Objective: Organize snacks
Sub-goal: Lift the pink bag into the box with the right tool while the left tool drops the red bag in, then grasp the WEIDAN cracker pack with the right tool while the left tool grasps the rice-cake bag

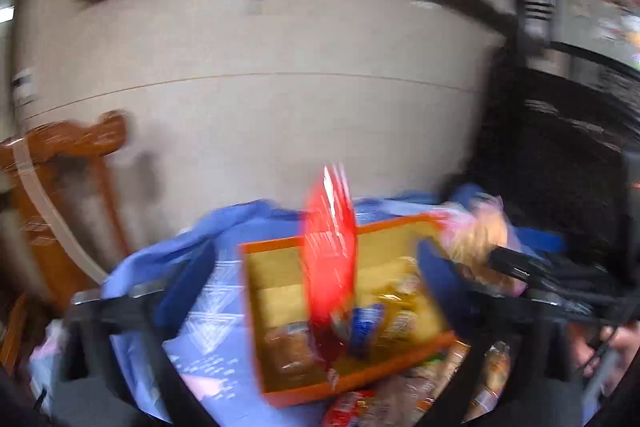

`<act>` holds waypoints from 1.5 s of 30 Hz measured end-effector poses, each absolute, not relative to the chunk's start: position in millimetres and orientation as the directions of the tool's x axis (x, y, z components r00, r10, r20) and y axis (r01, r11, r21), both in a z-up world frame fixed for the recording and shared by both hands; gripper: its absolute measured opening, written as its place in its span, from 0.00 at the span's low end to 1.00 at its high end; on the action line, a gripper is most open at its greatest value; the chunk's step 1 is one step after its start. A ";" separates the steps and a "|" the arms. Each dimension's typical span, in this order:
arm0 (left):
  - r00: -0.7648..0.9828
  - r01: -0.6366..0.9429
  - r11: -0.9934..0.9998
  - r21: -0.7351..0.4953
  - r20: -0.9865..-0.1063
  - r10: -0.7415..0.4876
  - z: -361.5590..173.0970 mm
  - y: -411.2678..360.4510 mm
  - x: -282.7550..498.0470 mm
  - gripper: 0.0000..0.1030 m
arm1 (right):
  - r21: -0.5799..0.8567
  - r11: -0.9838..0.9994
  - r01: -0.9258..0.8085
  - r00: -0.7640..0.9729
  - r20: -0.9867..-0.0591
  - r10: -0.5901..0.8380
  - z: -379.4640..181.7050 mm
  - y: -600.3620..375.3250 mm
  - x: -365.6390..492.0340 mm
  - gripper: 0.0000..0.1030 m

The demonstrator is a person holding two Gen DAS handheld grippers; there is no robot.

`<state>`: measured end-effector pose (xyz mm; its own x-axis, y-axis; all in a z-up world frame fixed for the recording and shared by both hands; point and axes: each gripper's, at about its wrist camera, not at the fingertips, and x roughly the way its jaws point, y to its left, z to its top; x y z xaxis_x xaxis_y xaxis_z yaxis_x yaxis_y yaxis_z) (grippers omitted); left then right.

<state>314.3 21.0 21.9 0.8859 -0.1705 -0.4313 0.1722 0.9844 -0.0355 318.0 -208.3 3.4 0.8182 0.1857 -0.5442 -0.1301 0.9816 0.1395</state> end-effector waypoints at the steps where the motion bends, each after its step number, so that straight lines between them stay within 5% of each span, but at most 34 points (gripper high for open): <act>1: 0.891 0.178 0.982 -0.057 -0.414 -0.186 22.5 25.6 307.4 0.96 | 0.147 0.978 -0.145 0.825 -0.527 0.202 5.1 -209.4 312.5 0.80; 7: 0.881 0.178 0.981 -0.072 -0.433 -0.191 7.6 41.9 266.2 0.96 | 0.074 0.973 -0.218 0.824 -0.520 0.224 -10.7 -207.2 262.2 0.80; 18: 0.823 0.154 0.985 -0.078 -0.542 -0.172 -54.1 59.9 178.6 0.96 | -0.009 0.882 -0.471 0.648 -0.682 0.339 -110.6 -196.0 165.8 0.79; 26: 0.783 0.060 0.993 -0.097 -0.613 -0.108 -88.5 89.4 133.7 0.96 | 0.124 0.958 -0.257 0.548 -0.798 0.251 -177.8 -198.7 160.0 0.91; 45: 0.723 0.039 0.996 -0.077 -0.686 -0.082 -124.6 101.9 119.0 0.96 | 0.114 0.982 -0.149 0.539 -0.823 0.177 -202.3 -167.7 173.2 0.97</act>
